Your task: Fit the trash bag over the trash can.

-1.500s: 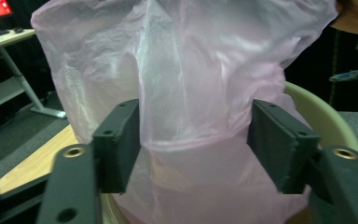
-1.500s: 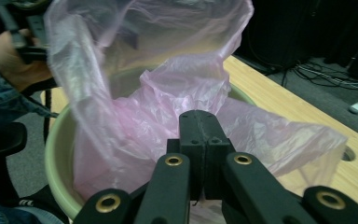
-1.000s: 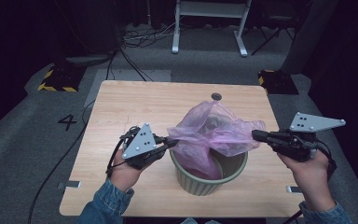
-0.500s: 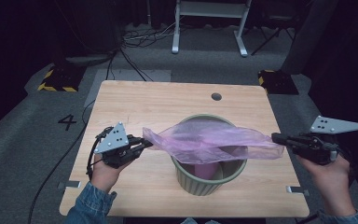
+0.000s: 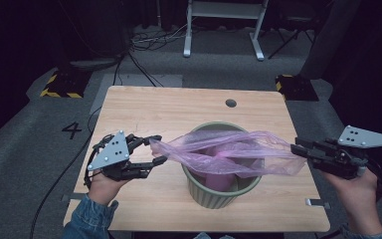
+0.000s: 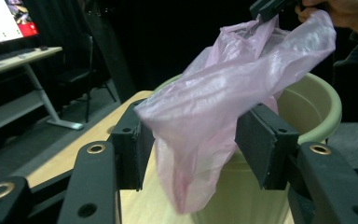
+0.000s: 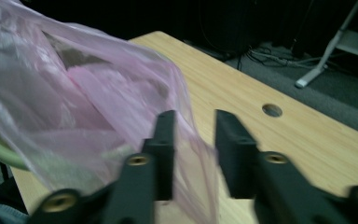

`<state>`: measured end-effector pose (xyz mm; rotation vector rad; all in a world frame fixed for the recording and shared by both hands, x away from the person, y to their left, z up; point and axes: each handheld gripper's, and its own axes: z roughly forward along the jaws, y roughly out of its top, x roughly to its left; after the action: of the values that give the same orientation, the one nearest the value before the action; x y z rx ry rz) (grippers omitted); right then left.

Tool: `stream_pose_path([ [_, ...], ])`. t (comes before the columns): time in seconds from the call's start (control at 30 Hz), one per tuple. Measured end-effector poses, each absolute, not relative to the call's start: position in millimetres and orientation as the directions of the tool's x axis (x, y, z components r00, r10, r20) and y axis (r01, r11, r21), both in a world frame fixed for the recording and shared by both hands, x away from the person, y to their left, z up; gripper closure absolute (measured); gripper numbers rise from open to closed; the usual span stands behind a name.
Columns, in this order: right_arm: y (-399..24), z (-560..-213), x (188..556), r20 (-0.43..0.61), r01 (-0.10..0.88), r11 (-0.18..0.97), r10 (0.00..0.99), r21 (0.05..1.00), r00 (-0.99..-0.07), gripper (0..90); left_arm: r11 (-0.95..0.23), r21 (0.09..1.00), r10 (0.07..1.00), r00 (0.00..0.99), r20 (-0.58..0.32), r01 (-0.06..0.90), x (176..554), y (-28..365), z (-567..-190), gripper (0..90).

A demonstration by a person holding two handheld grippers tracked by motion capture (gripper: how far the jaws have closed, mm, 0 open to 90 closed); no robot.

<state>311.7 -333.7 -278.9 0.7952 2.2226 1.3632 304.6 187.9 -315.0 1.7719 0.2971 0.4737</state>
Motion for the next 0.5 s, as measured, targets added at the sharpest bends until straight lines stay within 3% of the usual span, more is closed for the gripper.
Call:
stream_pose_path([
  [0.37,-325.6,-285.7,322.2,-0.039,0.272,0.362,0.660,0.892,-0.750,53.5,-0.180,0.983,0.513,0.849,0.127,-0.039,314.4,204.6,-283.5,49.8],
  [0.5,-322.6,-283.8,322.1,-0.052,0.263,0.372,0.656,0.890,-0.753,53.2,-0.216,0.976,0.507,0.851,0.134,-0.025,321.0,194.7,-271.5,50.3],
])
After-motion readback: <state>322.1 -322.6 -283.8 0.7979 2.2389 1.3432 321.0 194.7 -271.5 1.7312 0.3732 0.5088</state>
